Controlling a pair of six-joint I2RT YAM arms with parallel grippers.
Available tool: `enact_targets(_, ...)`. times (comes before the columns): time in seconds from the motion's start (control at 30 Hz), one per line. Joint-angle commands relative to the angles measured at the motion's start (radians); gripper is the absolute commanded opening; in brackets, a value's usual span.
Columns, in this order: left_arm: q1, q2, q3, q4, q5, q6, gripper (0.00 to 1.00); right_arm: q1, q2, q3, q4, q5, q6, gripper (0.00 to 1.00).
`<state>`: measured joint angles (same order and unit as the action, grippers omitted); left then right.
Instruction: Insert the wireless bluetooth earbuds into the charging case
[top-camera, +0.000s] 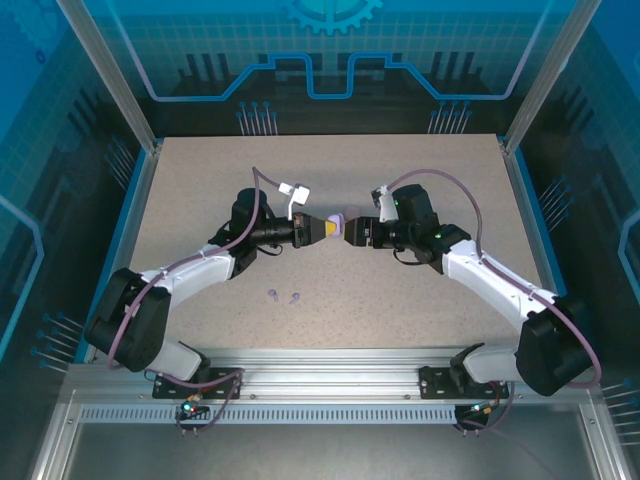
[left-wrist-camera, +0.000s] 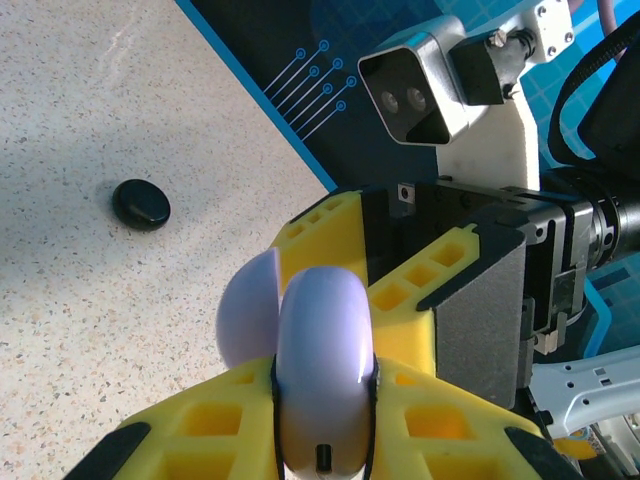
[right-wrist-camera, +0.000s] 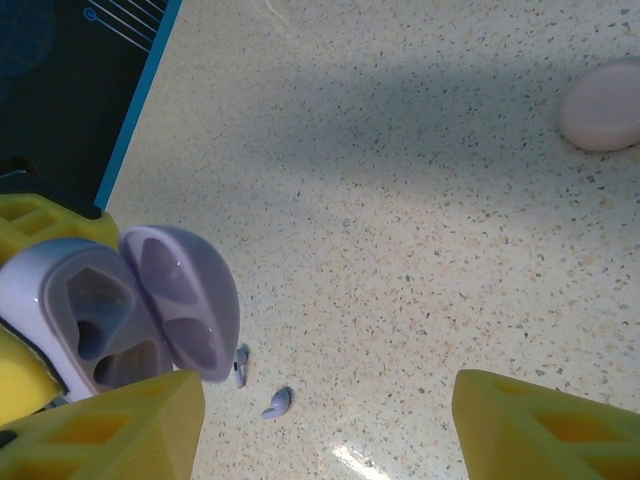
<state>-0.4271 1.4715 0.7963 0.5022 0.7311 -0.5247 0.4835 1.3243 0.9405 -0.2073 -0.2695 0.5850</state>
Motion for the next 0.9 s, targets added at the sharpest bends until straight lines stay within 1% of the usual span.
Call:
enact_targets(0.0,0.003,-0.019,0.025,0.025,0.024,-0.01,0.0,-0.009,0.009,0.004,0.029,-0.009,0.001,0.65)
enact_targets(0.3,0.004,-0.018,0.025,0.028,0.026,-0.013,0.0,-0.008,0.014,0.021,0.051,-0.059,-0.005,0.59)
enact_targets(0.53,0.003,-0.014,0.028,0.033,0.032,-0.02,0.0,-0.008,0.007,0.004,0.092,-0.105,-0.007,0.58)
enact_targets(0.87,0.003,-0.009,0.035,0.066,0.053,-0.052,0.0,-0.008,0.043,0.016,0.105,-0.12,-0.002,0.51)
